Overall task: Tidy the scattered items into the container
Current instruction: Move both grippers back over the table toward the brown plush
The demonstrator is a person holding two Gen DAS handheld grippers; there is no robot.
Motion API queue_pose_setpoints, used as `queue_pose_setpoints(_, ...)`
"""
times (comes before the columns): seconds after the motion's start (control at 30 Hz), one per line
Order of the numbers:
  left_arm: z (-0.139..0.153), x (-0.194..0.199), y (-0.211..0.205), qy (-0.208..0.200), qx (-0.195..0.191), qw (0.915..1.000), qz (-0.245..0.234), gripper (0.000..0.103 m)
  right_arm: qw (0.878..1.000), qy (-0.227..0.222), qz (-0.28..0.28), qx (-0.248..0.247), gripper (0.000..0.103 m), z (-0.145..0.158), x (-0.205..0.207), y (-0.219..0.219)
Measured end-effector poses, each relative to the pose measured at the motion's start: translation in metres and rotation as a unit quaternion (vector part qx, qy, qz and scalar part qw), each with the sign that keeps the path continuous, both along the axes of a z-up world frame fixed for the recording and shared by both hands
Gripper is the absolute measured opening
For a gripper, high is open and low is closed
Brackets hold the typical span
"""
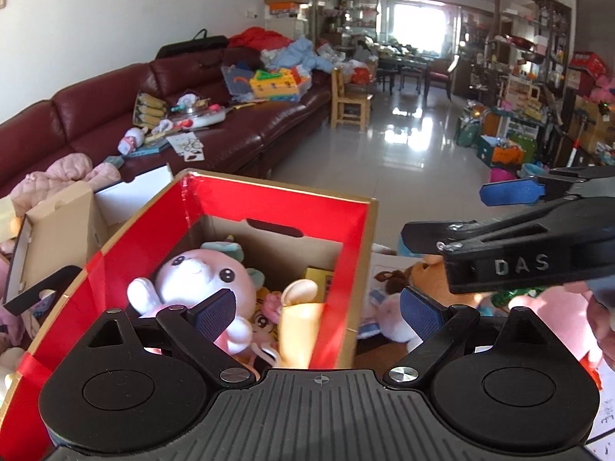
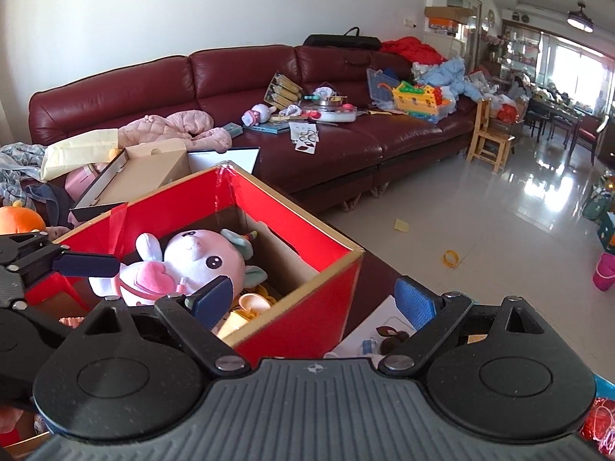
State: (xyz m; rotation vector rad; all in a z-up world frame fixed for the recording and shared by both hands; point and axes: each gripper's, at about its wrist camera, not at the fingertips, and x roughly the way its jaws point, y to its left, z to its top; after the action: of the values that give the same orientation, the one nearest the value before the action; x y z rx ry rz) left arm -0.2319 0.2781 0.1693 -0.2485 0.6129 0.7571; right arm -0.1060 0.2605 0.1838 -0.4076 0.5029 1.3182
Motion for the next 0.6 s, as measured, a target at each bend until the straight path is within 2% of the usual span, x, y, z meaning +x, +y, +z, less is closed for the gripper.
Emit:
queue_pose_setpoints(0.17,-0.010,0.024,-0.038,0.011,0.005,0.9988,-0.048,0.098,0.998,0.039,-0.055,-0.014,0.093,-0.018,0.035,-0.020)
queue_pose_setpoints(0.33,-0.031,0.050,-0.071,0.027,-0.011,0.9951,-0.095,0.098,0.993,0.075,-0.091,-0.030,0.093,-0.041,0.057,-0.038)
queue_pose_setpoints(0.5,-0.080,0.076,-0.090,0.050,-0.059,0.9899,-0.119,0.098,0.988,0.101,-0.107,-0.044,0.093,-0.064,0.069,-0.054)
queue_pose_setpoints(0.6,-0.116,0.091,-0.088,0.072,-0.072,0.9884,-0.113,0.098,0.984,0.117,-0.123,-0.053,0.093,-0.077,0.080,-0.066)
